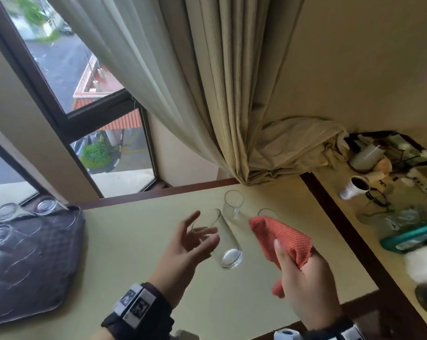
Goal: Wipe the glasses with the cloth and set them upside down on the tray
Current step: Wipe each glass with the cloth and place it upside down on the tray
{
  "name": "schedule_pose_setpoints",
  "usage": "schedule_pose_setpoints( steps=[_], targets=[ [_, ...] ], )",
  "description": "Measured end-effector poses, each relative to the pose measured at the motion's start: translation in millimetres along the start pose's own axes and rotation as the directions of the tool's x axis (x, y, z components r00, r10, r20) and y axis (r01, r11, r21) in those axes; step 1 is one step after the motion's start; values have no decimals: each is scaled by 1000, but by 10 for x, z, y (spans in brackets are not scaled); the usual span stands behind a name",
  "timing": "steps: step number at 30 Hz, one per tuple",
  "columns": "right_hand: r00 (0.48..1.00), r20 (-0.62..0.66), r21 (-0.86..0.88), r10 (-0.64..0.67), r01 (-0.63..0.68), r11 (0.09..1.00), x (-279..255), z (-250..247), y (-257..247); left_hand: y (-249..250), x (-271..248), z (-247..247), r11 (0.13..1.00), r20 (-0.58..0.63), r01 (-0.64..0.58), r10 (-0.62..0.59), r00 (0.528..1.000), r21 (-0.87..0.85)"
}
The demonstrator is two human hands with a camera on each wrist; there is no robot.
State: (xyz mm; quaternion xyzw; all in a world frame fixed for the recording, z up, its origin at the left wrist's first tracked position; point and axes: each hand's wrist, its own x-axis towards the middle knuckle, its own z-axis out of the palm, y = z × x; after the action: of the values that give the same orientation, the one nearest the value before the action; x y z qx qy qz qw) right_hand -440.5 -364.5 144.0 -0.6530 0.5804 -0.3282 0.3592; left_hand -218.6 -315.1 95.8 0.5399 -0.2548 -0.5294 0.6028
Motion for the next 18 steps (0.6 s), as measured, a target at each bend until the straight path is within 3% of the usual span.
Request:
schedule_pose_setpoints(
  steps=[2, 5, 9, 11, 13, 15, 18],
  targets=[
    [998, 54, 63, -11, 7, 998, 13, 225, -233, 284, -121, -110, 988, -35, -7, 1, 999, -153],
    [987, 93, 104, -128, 118, 988, 20, 550, -685, 686, -241, -205, 962, -76, -16, -5, 997, -272],
    [963, -40, 246, -268, 270, 931, -23, 893, -1386, 1113, -355, -327, 960, -77, -99, 81, 994, -263],
    [939, -34, 369, -341, 329, 869, -83, 1029, -1665, 1267, -397, -399, 965, -117, -147, 124, 985, -215],
    [876, 56, 445, -479, 408, 797, -187, 1150, -1871, 1399, -427, -489, 965, -135, -180, 156, 978, -188],
    [771, 131, 431, -623, 521, 737, -280, 1270, -1979, 1570, -463, -586, 967, -141, -199, 177, 974, -159],
    [639, 146, 375, -755, 670, 640, -370, 1359, -2055, 1876, -529, -763, 958, -183, -257, 231, 955, -129]
  ],
)
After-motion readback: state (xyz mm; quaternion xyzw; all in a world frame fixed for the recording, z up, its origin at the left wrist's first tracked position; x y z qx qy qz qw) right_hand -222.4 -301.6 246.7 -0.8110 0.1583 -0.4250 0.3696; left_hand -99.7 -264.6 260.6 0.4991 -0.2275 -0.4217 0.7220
